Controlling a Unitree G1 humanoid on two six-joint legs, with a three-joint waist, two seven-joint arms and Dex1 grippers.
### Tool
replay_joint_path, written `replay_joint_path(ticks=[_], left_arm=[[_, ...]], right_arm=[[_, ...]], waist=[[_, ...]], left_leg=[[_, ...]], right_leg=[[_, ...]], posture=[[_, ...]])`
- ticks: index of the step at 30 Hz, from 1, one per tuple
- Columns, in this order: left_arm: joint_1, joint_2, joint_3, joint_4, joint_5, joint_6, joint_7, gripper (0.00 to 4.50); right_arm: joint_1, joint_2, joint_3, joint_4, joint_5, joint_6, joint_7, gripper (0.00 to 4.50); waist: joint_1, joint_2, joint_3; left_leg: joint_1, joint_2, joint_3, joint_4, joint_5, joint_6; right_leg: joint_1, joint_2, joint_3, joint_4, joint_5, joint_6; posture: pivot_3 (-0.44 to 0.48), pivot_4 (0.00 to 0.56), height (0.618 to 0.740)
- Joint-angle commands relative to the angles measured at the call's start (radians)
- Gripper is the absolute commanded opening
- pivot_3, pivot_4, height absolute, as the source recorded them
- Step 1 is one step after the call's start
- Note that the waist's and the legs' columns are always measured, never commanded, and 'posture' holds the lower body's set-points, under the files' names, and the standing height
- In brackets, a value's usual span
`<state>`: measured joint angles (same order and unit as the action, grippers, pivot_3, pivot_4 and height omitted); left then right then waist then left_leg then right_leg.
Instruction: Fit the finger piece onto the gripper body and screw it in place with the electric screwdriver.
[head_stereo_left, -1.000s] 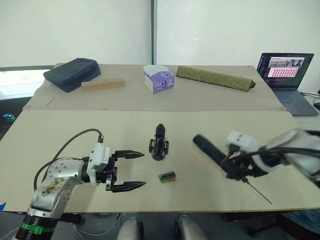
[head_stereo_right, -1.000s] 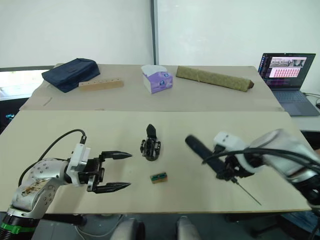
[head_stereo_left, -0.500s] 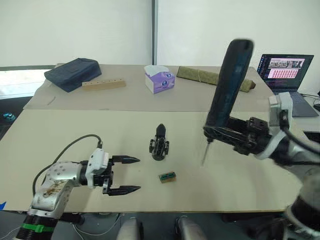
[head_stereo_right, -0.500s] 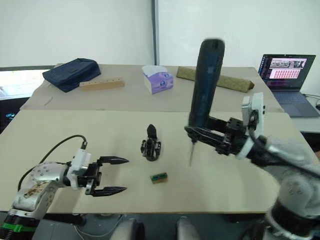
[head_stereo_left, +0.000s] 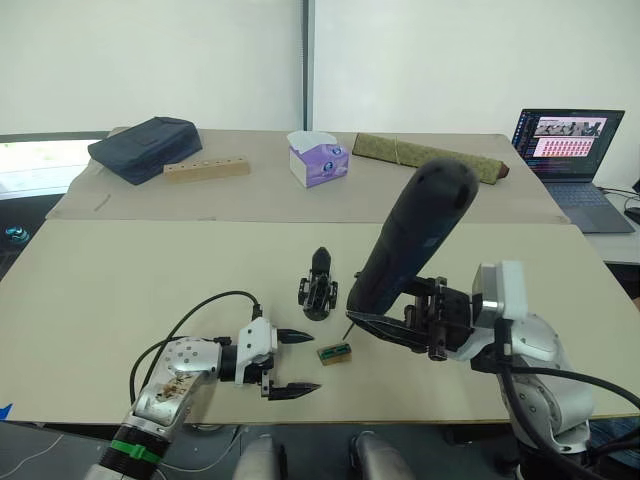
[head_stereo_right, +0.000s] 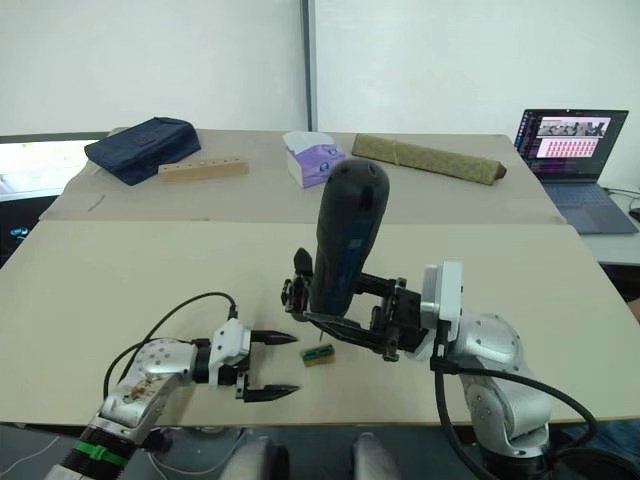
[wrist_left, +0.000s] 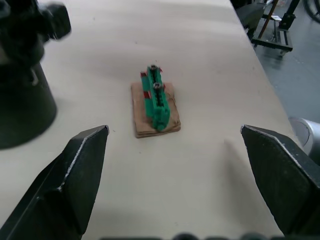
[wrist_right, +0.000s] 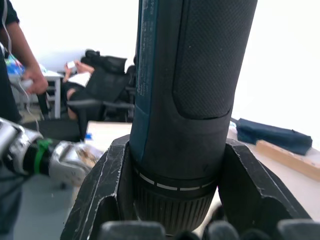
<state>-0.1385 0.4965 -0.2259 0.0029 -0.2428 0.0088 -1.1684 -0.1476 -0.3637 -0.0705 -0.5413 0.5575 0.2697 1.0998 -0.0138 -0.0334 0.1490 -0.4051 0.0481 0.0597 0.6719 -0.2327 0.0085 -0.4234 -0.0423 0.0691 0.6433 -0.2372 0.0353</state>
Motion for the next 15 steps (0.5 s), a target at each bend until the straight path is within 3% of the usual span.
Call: replay_joint_path(ticks=[1,15], left_arm=[[-0.01,-0.025,-0.037,0.035,0.033,-0.026,0.018,4.5],[-0.019,-0.036,-0.055,0.077,0.034,-0.046,0.005,4.5]], right_arm=[[-0.017,-0.018,0.025,0.016,-0.016,-0.103,0.024,1.94],[-0.016,-0.077,0.096,0.082,-0.059,-0.165,0.003,1.94]], waist=[[0.003,0.0,0.0],[0.014,0.002,-0.001]], left_leg=[[0.0,0.0,0.0,0.0,0.0,0.0],[0.001,-0.001,0.0,0.001,0.0,0.0]], right_leg=[[0.0,0.0,0.0,0.0,0.0,0.0],[0.002,-0.001,0.0,0.0,0.0,0.0]], posture=[[0.0,0.15,0.74],[0.0,0.15,0.74]])
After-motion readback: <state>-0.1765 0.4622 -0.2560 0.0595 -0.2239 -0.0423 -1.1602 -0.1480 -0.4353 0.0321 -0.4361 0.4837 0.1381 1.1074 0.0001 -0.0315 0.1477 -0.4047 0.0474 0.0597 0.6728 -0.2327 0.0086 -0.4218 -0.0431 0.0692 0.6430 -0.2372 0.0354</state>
